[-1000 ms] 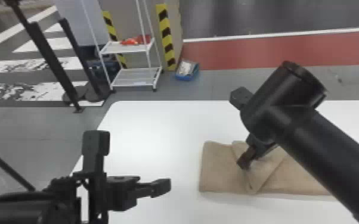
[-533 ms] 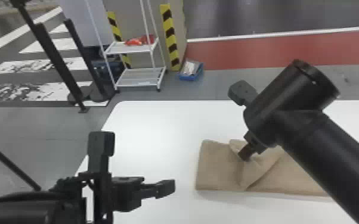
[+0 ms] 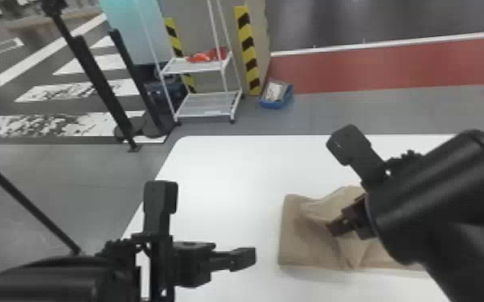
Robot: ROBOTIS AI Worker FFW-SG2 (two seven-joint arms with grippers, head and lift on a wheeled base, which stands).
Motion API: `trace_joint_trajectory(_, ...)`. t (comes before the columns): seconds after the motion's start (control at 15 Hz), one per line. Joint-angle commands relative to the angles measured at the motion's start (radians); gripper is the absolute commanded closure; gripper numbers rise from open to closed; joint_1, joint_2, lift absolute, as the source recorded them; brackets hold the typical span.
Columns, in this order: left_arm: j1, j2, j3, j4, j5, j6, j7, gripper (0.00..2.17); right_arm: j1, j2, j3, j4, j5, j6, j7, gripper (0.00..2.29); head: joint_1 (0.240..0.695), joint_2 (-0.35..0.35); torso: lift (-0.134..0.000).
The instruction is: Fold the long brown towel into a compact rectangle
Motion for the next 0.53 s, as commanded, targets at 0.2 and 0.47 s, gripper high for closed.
trace_joint_trajectory(0.2, -0.017, 0.000, -0.040, 0.032, -0.007, 0.004, 0.010, 0.07, 0.197, 0.002, -0.142, -0.174, 0.008, 0.002, -0.049, 1.02, 0.695, 0.297, -0.124)
trace_joint_trajectory(0.47, -0.018, 0.000, -0.054, 0.041, -0.010, 0.004, 0.014, 0.07, 0.272, -0.031, -0.211, -0.251, 0.011, 0.002, -0.077, 1.02, 0.695, 0.253, -0.124)
